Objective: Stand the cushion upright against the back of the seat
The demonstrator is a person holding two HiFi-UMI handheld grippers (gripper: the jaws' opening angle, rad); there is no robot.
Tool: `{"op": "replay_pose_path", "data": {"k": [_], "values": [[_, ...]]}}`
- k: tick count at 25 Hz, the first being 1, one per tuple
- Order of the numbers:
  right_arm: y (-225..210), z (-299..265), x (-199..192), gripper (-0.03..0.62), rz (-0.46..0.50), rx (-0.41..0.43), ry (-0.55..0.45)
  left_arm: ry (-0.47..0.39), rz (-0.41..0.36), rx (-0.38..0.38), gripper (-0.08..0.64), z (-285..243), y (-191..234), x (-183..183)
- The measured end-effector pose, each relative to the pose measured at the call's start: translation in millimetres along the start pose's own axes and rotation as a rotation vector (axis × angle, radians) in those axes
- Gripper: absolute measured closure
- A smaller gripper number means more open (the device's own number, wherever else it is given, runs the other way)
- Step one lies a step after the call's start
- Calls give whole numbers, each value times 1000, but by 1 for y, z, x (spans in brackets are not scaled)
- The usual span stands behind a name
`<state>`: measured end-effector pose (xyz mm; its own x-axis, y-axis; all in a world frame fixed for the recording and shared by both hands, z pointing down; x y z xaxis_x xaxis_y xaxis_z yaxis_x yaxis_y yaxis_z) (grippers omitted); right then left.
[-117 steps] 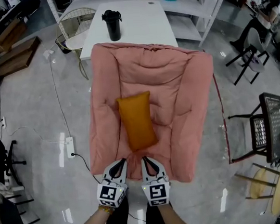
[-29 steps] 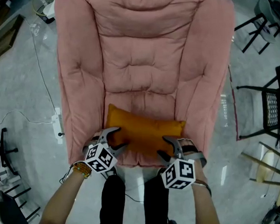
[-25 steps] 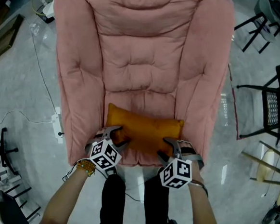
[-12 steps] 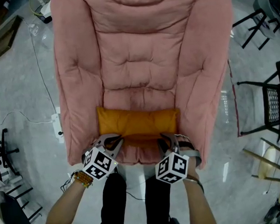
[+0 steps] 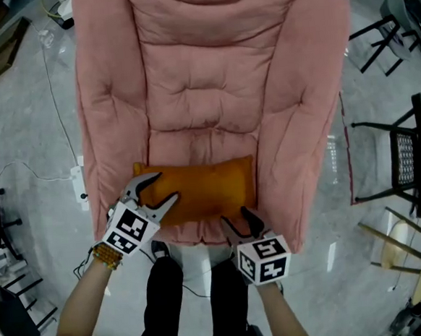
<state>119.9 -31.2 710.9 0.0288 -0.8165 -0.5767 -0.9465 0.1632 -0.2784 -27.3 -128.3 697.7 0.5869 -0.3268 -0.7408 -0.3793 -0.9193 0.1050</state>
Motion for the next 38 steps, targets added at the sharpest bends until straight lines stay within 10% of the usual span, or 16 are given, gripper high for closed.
{"op": "replay_pose_path", "data": {"k": [3, 7, 11, 17, 26, 38], "values": [[24, -18, -41, 354, -509, 125, 66, 94, -48, -79, 337, -29, 23, -2], [42, -52, -70, 307, -871, 157, 84, 223, -120, -217, 338, -64, 26, -12], [32, -74, -64, 301, -1135, 175, -47, 243, 18, -387, 337, -73, 30, -15], [22, -81, -61, 301, -1157, 173, -114, 284, 71, -587, 307, -67, 12, -15], [11, -93, -62, 379, -1139, 127, -74, 405, -50, -551, 341, -92, 5, -41], [29, -56, -42, 503, -672, 53, -65, 293, -63, -407, 419, -35, -15, -22]]}}
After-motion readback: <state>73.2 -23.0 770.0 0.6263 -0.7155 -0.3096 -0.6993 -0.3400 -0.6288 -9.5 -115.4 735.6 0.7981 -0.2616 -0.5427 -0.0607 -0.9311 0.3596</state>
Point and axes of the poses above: the fingertips, and each gripper's own axes: z backward along the fingers, y to its left, x out of its top, the point moved 2 cm from there along z, backward along the fingers, and after that the axes turned 7 degrees about -x, right-handed, at the moved point
